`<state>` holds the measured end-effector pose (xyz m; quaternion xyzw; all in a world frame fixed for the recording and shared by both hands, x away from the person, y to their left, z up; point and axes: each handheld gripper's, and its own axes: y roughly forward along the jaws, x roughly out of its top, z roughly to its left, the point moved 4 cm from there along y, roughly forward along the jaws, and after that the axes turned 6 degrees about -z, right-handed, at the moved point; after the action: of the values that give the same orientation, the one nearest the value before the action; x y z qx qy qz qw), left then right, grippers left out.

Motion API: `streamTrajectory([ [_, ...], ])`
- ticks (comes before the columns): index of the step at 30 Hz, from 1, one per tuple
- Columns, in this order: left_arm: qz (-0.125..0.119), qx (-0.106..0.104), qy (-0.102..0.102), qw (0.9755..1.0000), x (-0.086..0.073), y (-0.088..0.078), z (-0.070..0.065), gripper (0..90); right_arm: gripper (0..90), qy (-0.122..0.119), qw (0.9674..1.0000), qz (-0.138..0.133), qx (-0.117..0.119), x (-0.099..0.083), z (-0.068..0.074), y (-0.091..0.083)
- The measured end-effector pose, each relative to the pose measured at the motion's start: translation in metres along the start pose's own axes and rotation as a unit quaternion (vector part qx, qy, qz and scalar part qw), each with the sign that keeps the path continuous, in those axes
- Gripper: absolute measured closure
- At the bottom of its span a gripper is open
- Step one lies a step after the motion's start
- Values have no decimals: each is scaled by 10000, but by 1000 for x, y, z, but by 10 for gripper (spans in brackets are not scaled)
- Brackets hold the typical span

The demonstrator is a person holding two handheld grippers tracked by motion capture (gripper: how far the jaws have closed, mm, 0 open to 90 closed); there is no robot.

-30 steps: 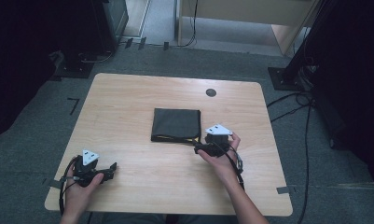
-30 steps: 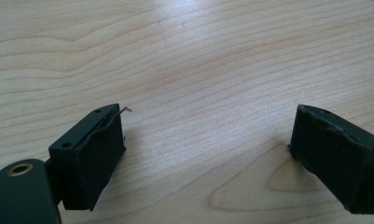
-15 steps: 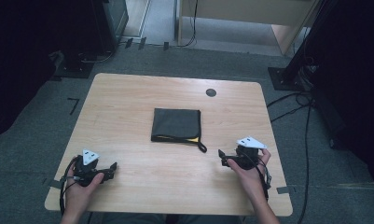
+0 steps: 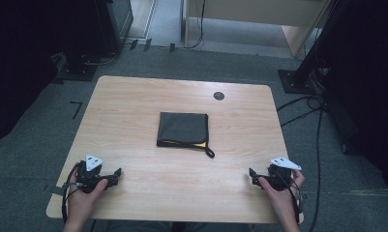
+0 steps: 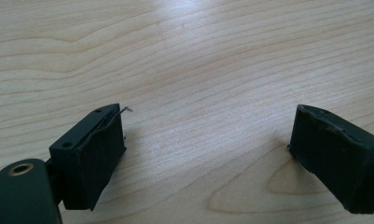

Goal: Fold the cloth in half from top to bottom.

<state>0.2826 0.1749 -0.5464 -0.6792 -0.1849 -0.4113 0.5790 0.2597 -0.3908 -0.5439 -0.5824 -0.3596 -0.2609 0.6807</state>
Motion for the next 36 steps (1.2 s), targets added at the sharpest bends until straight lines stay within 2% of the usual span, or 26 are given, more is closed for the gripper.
streamTrajectory([
  [9, -2, 0, -1, 10000, 0, 0, 0, 97, 21, 59, 9997, 118, -223, -19, -19, -15],
  [12, 0, 5, -3, 10000, 0, 0, 0, 97, 18, -30, 9994, 151, -326, -24, -21, -19],
  [16, -18, 3, -13, 10000, 0, 1, -1, 98, 17, 8, 9995, 80, -312, -26, -21, -20],
  [36, -5, 8, -17, 10000, 1, 1, -1, 99, 17, 4, 9995, 90, -286, -26, -21, -19],
])
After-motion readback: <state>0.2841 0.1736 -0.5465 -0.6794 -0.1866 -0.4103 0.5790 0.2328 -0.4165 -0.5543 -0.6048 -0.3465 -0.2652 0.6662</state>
